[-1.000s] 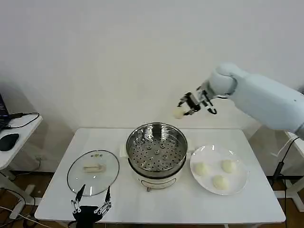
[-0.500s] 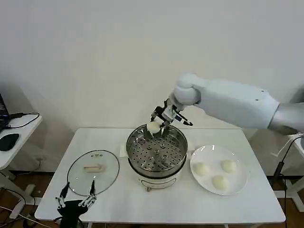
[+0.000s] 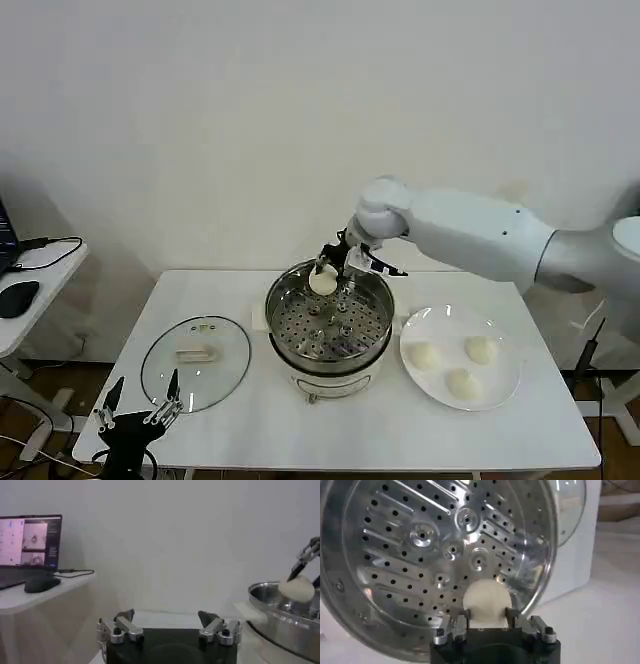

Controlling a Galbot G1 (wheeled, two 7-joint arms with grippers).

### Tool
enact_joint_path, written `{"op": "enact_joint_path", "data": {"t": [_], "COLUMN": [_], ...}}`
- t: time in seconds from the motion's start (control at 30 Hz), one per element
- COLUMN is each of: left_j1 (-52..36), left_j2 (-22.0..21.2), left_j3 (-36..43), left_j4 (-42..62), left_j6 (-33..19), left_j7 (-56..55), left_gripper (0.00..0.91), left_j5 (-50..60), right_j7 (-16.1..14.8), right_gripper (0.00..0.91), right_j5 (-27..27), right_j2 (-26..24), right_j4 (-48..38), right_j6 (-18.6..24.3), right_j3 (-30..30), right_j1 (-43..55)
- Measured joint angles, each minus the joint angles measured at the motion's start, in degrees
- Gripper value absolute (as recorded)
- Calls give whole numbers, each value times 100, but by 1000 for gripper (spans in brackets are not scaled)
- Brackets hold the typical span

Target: Take steamed baozi put them in steamer then cover it.

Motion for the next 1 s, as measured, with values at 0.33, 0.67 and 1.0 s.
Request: {"op": "enact_joint_path", "data": {"t": [0.33, 0.67, 1.0], "left_j1": [16, 2, -69], "left_j2": [-38, -58, 10], "left_j3": [-33, 43, 104], "left_j4": [-8, -50, -54], "left_j6": [8, 26, 89], "left_j7": [2, 9, 17], "left_gripper": [907, 907, 907], "left_j5": [-38, -13, -9], "right_j7": [186, 334, 283], "right_gripper": [514, 907, 907], "right_j5": [-592, -840, -530], "right_j2": [104, 98, -162], "right_j4": [-353, -394, -68], "right_j6": [394, 596, 449], "right_j3": [122, 190, 113], "right_j1": [-365, -419, 66]}}
